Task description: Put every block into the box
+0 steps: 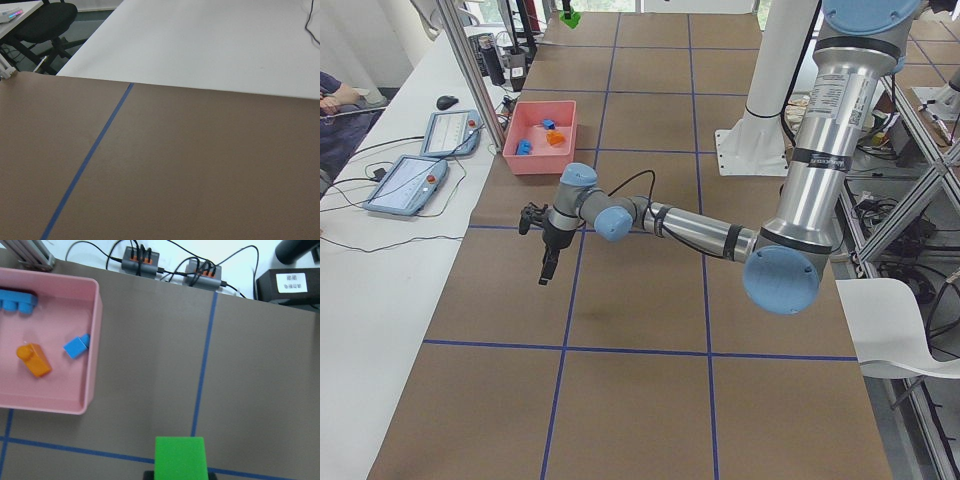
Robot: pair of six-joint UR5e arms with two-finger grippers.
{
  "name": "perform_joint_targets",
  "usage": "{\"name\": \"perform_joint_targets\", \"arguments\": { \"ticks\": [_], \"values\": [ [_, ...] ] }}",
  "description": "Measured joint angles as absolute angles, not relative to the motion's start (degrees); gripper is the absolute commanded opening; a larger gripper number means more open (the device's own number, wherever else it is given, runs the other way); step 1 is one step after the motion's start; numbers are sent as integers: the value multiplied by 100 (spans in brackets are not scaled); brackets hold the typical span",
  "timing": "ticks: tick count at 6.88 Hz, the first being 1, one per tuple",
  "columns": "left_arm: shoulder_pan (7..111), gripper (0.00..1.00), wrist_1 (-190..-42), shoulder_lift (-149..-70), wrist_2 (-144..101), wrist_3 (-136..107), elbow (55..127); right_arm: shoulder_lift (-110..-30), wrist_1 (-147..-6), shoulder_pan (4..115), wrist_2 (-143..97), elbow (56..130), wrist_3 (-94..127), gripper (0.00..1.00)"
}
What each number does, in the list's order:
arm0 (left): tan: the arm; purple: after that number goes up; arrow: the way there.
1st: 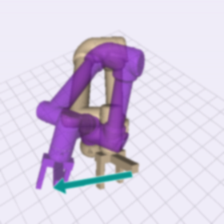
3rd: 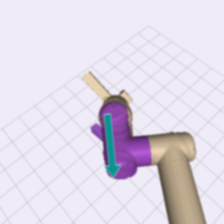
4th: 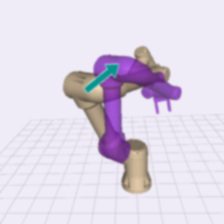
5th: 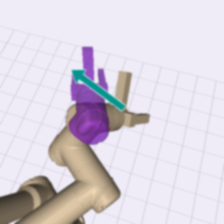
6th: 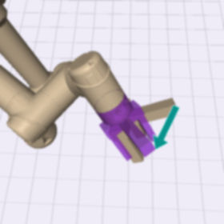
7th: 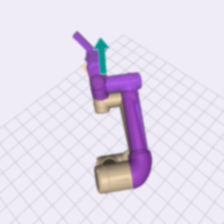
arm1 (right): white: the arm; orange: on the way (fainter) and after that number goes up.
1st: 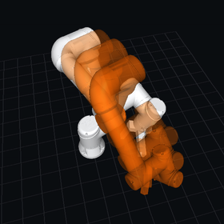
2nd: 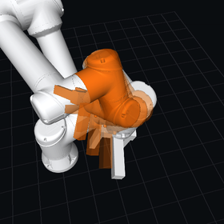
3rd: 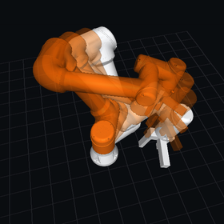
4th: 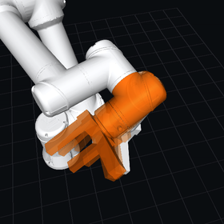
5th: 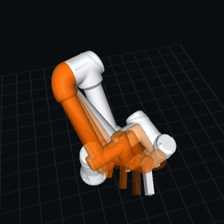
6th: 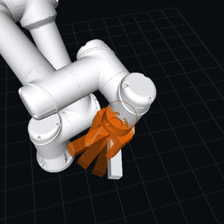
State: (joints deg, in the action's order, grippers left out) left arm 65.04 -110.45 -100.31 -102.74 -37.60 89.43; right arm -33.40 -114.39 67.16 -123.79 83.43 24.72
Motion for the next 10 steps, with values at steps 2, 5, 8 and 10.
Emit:
{"name": "perform_joint_targets", "arguments": {
  "ticks": [2, 5, 8, 10],
  "values": [
    [6753, 100, -11010, -9704, -10883, -2787, 8960, -3001, -9488, 6152, -12098, 7289, 3399, 0],
    [7045, 100, -11012, -9375, -11508, -2235, 9056, -2555, -7197, 5369, -11046, 5725, 4170, 0],
    [7073, 100, -11006, -9318, -11630, -2199, 9081, -2454, -6399, 5050, -10823, 5118, 4632, 100],
    [7095, 100, -11014, -9241, -11784, -2193, 9130, -2452, -6408, 5019, -10868, 5104, 4707, 100]
  ]
}}
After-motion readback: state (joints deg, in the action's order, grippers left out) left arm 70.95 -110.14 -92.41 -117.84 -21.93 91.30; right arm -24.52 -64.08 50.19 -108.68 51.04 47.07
